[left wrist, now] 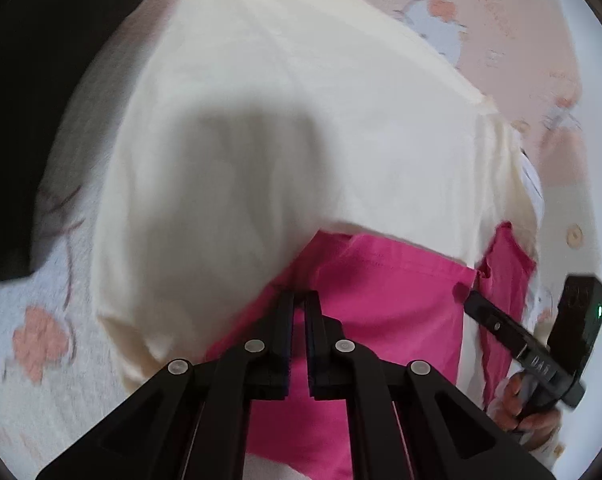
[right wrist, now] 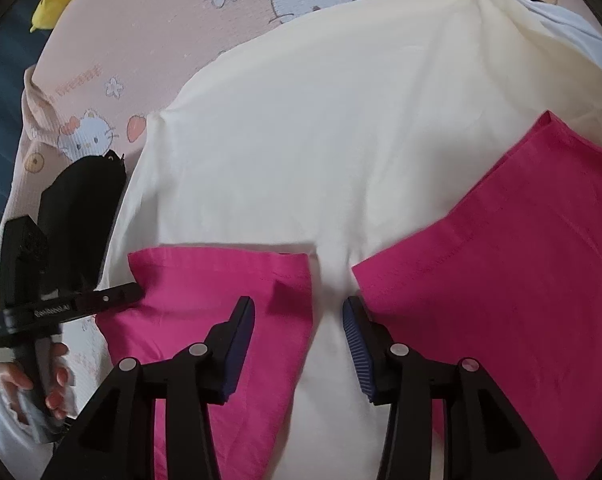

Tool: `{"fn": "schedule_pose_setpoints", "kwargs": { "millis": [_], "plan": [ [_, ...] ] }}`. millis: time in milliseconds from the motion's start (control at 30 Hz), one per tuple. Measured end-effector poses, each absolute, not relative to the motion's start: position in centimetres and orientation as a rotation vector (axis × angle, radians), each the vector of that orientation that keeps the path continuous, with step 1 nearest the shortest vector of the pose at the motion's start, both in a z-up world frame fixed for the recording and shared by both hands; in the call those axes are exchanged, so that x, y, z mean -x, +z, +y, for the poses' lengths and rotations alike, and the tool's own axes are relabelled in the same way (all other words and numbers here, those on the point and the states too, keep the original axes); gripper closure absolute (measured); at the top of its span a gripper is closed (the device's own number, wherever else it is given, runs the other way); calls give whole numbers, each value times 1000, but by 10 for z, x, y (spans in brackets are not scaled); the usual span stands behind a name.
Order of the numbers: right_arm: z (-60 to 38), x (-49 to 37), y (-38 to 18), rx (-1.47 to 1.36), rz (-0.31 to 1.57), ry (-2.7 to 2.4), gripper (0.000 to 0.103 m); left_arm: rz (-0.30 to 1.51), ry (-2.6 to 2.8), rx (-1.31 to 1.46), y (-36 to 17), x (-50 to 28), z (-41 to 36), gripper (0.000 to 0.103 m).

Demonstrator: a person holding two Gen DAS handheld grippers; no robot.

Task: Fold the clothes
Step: 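Open the right gripper and release the magenta sleeve, then pinch the magenta sleeve with the right gripper, then open and lift away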

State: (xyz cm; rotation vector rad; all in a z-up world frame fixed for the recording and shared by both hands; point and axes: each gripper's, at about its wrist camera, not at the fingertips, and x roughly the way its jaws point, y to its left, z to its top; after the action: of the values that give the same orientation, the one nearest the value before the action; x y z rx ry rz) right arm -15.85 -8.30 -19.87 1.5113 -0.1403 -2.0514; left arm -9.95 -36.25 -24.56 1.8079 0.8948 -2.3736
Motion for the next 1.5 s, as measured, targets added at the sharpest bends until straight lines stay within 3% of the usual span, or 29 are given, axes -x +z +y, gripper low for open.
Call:
{"fn": "schedule_pose_setpoints", "kwargs": {
  "millis": [133,200,233,267,300,333,433,533,600,633,667,700,733,800,1067,1267,1367,1433,1467,1500],
  "plan": [
    [-85,155,-195,-1493,-117,-2028,58,730,-2462,-1746,-222,101,-350,97],
    [-89,154,-197,-1503,-115,-1998,58,625,-2484,-1755,-217,107,-346,86],
    [-91,154,-198,-1512,-107,-1997,57,580,-2487,-1766,-217,110,-345,65],
    [-93,153,-199,-1516,-99,-1997,57,558,-2478,-1785,-221,112,-349,36],
    [-94,152,-199,-1506,-88,-2006,57,539,-2468,-1801,-225,115,-353,27],
    [-96,152,-199,-1498,-77,-2014,57,536,-2455,-1805,-230,116,-354,26],
    [-102,151,-200,-1490,-40,-2027,57,509,-2439,-1802,-240,118,-357,26],
    [-107,152,-200,-1467,-29,-2060,58,362,-2486,-1779,-237,115,-352,26],
    [-111,150,-201,-1445,-5,-2086,58,226,-2518,-1751,-235,109,-347,46],
    [-115,149,-202,-1432,28,-2111,62,176,-2528,-1749,-234,107,-345,73],
    [-120,147,-202,-1418,72,-2141,69,126,-2537,-1746,-232,105,-344,83],
    [-126,143,-202,-1399,159,-2184,87,76,-2546,-1742,-231,102,-343,87],
    [-132,139,-203,-1369,249,-2220,91,25,-2554,-1738,-230,100,-342,92],
    [-138,135,-203,-1334,309,-2242,95,-71,-2566,-1730,-227,96,-340,93],
    [-148,133,-201,-1382,407,-2282,98,-141,-2549,-1759,-237,118,-331,93],
    [-138,130,-198,-1426,366,-2275,98,-196,-2457,-1746,-228,107,-365,92],
    [-132,129,-195,-1451,324,-2267,95,49,-2450,-1769,-222,97,-392,92],
    [-120,130,-189,-1460,151,-2221,93,257,-2472,-1778,-210,85,-407,92],
    [-115,130,-185,-1454,72,-2196,88,343,-2476,-1780,-205,78,-413,92],
    [-110,129,-180,-1441,9,-2175,72,424,-2477,-1781,-199,71,-418,92]
  ]
}}
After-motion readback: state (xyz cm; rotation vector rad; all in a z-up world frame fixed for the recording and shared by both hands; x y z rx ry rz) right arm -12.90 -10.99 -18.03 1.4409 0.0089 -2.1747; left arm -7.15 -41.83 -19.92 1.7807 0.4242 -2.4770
